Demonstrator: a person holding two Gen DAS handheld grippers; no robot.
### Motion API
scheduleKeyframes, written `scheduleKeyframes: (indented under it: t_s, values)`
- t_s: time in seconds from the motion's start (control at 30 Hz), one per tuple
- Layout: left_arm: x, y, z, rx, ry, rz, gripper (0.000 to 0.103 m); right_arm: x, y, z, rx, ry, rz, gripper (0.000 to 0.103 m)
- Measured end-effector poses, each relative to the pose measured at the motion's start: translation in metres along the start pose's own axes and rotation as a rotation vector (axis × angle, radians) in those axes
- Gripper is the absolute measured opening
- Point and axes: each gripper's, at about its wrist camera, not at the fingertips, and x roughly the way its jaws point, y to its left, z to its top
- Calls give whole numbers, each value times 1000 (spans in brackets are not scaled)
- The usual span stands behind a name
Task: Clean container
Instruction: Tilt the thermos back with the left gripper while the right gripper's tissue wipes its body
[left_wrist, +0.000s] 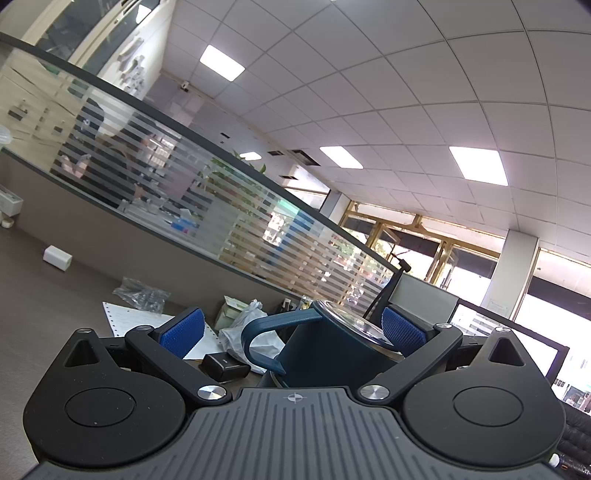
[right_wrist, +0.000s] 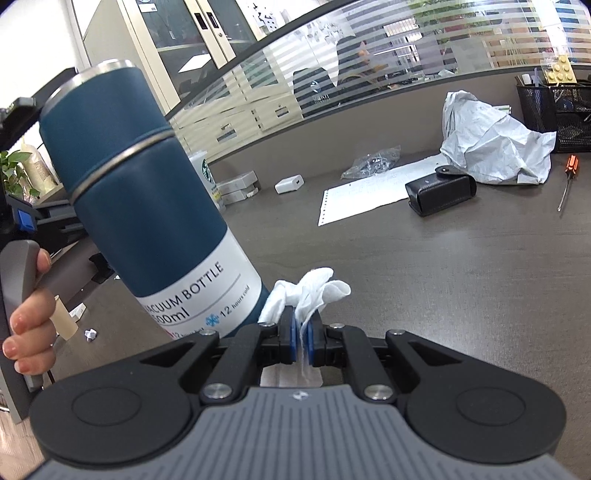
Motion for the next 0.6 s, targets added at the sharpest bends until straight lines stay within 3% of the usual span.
scheduleKeyframes:
  t_s: [0.6]
  values:
    - [0, 0, 0, 3, -2, 10, 103, -29, 16, 25, -21, -159, 53, 10]
